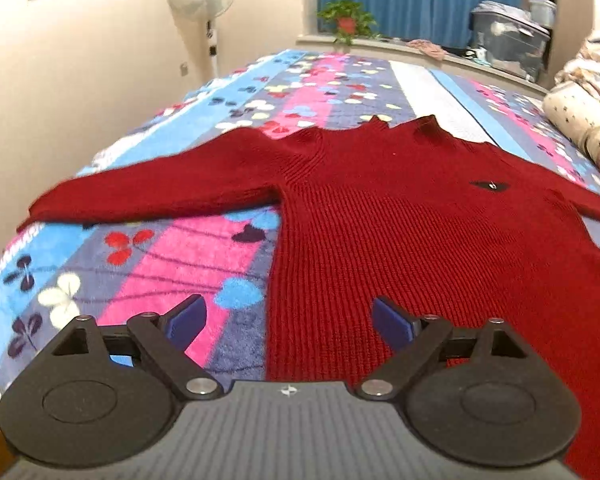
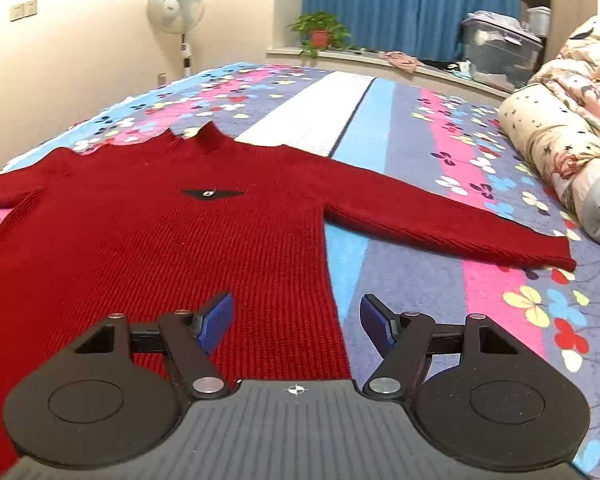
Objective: Fold small clothes
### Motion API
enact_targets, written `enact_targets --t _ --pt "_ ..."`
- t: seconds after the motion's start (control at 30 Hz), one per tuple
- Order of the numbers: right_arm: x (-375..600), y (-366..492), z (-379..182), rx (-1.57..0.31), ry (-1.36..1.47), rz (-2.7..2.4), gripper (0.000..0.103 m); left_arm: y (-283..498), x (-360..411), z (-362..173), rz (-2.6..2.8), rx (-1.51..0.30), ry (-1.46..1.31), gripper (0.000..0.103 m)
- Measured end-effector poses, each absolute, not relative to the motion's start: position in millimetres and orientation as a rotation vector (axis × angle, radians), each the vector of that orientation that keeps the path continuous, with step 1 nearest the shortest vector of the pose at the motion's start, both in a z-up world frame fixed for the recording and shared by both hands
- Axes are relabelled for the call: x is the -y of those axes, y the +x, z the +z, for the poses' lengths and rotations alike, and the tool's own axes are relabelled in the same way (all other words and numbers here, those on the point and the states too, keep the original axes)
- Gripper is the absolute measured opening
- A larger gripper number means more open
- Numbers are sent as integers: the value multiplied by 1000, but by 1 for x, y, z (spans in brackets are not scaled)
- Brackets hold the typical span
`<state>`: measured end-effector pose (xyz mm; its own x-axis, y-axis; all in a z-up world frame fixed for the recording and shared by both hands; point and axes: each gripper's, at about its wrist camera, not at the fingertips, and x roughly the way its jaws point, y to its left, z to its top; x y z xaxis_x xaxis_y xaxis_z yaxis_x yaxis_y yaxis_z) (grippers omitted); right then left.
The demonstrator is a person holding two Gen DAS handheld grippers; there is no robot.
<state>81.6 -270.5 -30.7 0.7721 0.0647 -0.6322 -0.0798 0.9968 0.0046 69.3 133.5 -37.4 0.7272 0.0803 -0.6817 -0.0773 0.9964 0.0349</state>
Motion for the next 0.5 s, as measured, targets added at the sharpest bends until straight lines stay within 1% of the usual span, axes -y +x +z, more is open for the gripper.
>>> enact_targets --t 0.07,0.1,0.23,0.37,0.5 --pt "271 78 -29 -676 -19 69 71 71 -139 -36 87 -764 -40 96" --pt "272 79 -28 -670 -11 72 69 71 -140 -34 95 -759 -49 96" --pt "274 80 -23 -632 40 59 65 69 -140 -30 125 -682 -30 96" --pt "281 81 -16 -585 109 25 59 69 -136 -23 143 -618 -9 96" --pt "287 84 -11 -556 166 -2 58 74 -135 -16 157 -587 -5 96"
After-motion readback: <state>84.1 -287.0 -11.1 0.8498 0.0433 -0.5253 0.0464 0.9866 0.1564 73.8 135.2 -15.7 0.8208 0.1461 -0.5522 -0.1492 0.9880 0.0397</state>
